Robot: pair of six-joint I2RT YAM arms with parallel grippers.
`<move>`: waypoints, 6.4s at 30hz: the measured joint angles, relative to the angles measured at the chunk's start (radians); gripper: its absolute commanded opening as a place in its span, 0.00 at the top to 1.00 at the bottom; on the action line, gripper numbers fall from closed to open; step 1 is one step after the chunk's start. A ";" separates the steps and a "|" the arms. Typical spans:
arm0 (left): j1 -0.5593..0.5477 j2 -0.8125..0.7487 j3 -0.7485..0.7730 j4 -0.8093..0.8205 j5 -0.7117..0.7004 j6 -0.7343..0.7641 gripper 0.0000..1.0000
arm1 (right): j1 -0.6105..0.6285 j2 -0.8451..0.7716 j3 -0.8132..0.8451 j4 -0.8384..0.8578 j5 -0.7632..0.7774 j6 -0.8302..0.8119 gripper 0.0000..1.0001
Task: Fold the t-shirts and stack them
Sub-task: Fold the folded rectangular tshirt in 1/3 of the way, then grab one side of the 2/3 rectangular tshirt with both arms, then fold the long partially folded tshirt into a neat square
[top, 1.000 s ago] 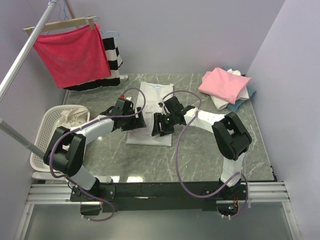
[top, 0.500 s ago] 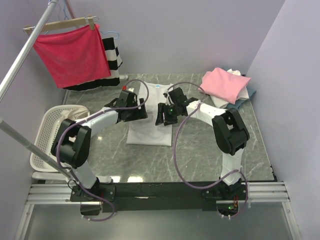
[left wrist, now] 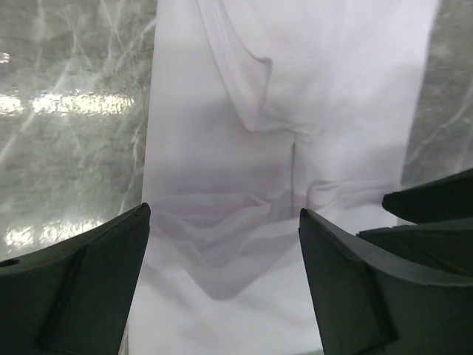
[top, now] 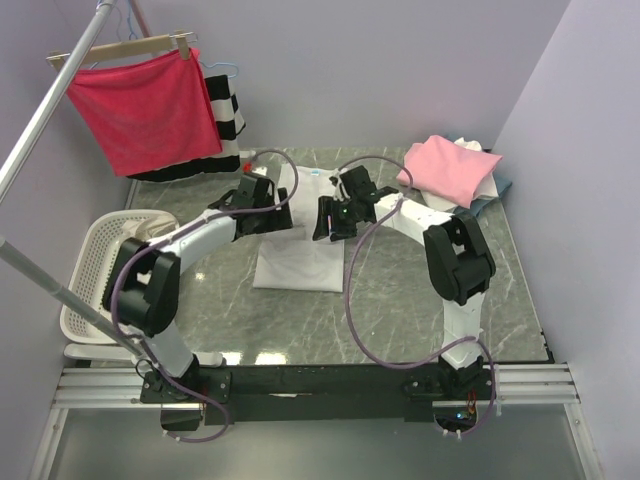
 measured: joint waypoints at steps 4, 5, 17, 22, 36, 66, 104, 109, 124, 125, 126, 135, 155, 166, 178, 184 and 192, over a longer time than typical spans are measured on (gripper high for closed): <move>0.000 -0.097 -0.018 -0.017 0.003 0.003 0.12 | 0.002 -0.040 -0.010 0.003 -0.036 0.000 0.35; 0.000 -0.125 -0.024 -0.021 0.007 0.003 0.12 | 0.004 -0.045 -0.012 0.004 -0.043 0.000 0.35; 0.000 -0.196 -0.189 -0.024 0.223 -0.006 0.15 | 0.047 -0.051 -0.086 0.008 -0.096 -0.001 0.35; -0.002 -0.146 -0.198 -0.013 0.280 -0.020 0.14 | 0.051 -0.051 -0.091 0.014 -0.099 0.002 0.35; -0.003 0.049 -0.082 0.041 0.279 -0.026 0.14 | 0.051 -0.051 -0.091 0.018 -0.098 0.002 0.35; -0.002 0.057 -0.032 0.084 -0.113 0.023 0.07 | 0.043 -0.069 -0.211 0.200 0.060 0.041 0.28; -0.002 -0.436 -0.631 0.175 0.096 -0.117 0.04 | -0.150 -0.313 -0.564 0.202 -0.184 -0.019 0.26; -0.002 -0.430 -0.642 0.216 0.146 -0.130 0.14 | -0.142 -0.285 -0.589 0.286 -0.271 0.034 0.28; -0.001 -0.282 -0.643 0.396 0.235 -0.175 0.84 | -0.082 -0.150 -0.566 0.433 -0.361 0.145 0.82; -0.001 -0.280 -0.643 0.392 0.234 -0.174 0.91 | -0.082 -0.142 -0.566 0.435 -0.358 0.150 0.93; -0.001 -0.277 -0.643 0.391 0.235 -0.175 0.95 | -0.082 -0.134 -0.566 0.440 -0.359 0.156 0.99; -0.004 -0.301 -0.632 0.321 0.238 -0.169 0.99 | -0.079 -0.144 -0.581 0.444 -0.349 0.163 1.00; -0.281 -0.713 -0.594 -0.162 0.091 -0.332 0.99 | 0.021 -0.682 -0.806 0.158 -0.330 0.017 1.00; -0.256 -0.497 -0.325 -0.212 -0.067 -0.266 0.97 | -0.004 -0.552 -0.545 0.075 -0.293 -0.056 1.00; -0.063 -0.175 -0.100 -0.100 -0.063 -0.144 0.97 | -0.117 -0.201 -0.188 0.045 -0.311 -0.108 1.00; 0.005 -0.009 0.071 -0.055 -0.036 -0.088 0.98 | -0.158 -0.016 0.066 0.011 -0.357 -0.116 0.99; 0.087 0.207 0.264 0.006 0.026 -0.039 0.46 | -0.184 0.312 0.520 -0.049 -0.380 -0.089 0.47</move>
